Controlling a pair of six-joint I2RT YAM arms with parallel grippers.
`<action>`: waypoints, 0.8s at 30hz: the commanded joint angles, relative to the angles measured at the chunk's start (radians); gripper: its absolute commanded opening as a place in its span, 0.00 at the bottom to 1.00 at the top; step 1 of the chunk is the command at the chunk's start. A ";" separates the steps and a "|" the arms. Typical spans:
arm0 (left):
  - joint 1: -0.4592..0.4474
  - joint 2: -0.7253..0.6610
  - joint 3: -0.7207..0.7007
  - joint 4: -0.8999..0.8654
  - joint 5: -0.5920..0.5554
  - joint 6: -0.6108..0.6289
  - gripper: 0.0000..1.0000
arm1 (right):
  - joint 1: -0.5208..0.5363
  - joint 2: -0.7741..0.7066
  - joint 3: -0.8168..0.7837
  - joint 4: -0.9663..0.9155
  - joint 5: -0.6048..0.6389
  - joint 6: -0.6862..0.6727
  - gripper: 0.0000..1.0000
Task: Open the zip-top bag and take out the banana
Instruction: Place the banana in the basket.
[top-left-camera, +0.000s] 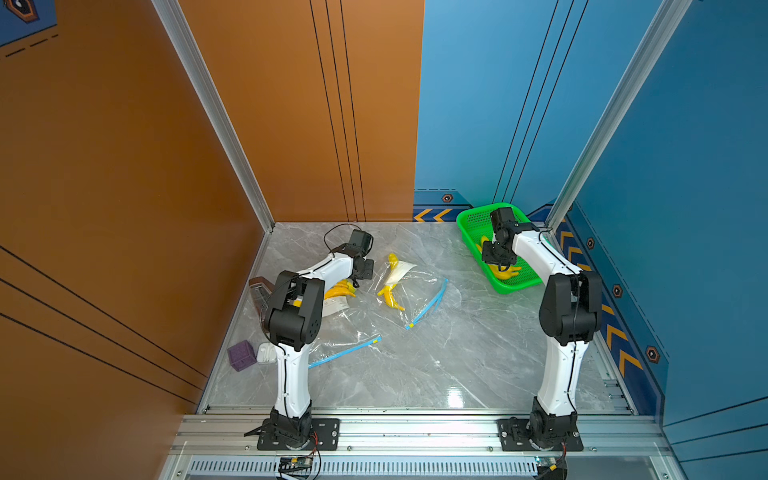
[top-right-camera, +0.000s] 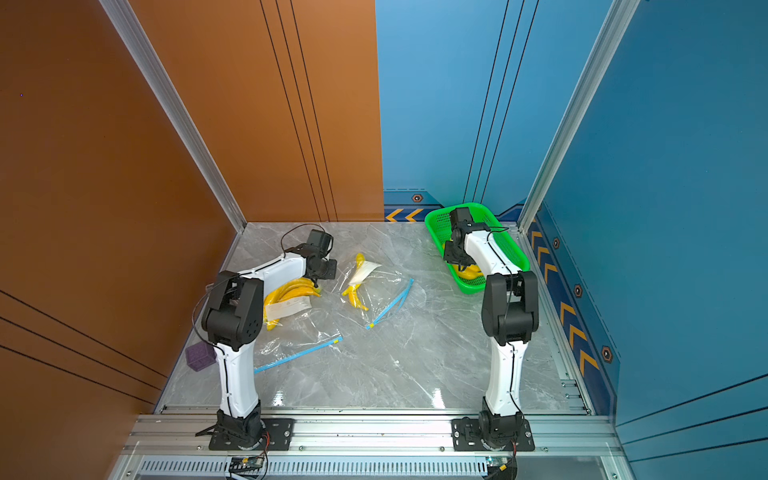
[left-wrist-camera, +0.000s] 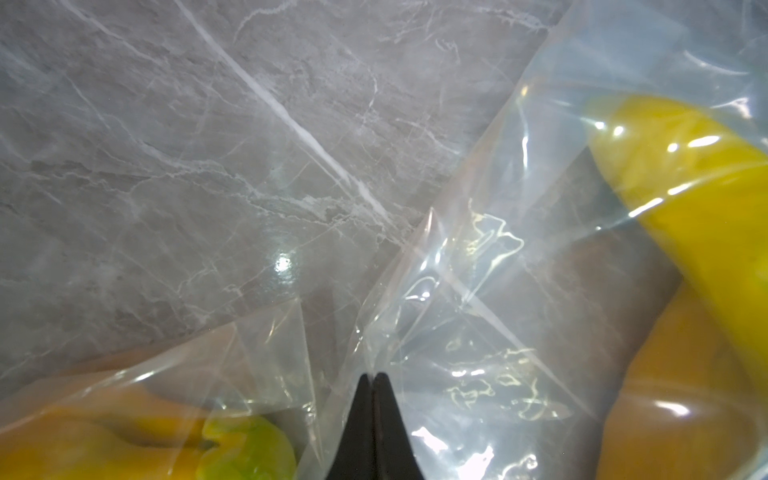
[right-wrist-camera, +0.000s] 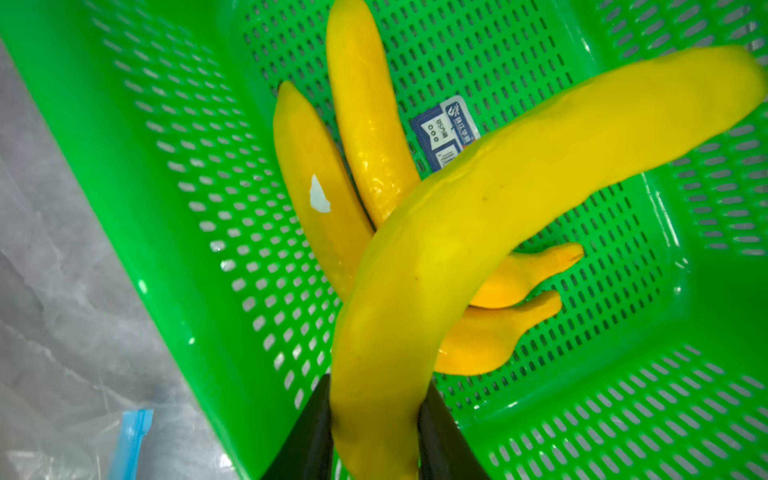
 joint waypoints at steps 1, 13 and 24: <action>0.000 -0.037 -0.012 -0.020 -0.010 0.011 0.00 | 0.007 -0.048 -0.050 -0.087 -0.034 -0.230 0.36; -0.002 -0.042 -0.017 -0.020 -0.014 0.011 0.00 | 0.006 0.063 0.029 -0.195 0.128 -0.325 0.40; -0.002 -0.033 -0.005 -0.020 -0.004 0.014 0.00 | 0.103 -0.206 -0.052 -0.207 0.294 -0.135 0.57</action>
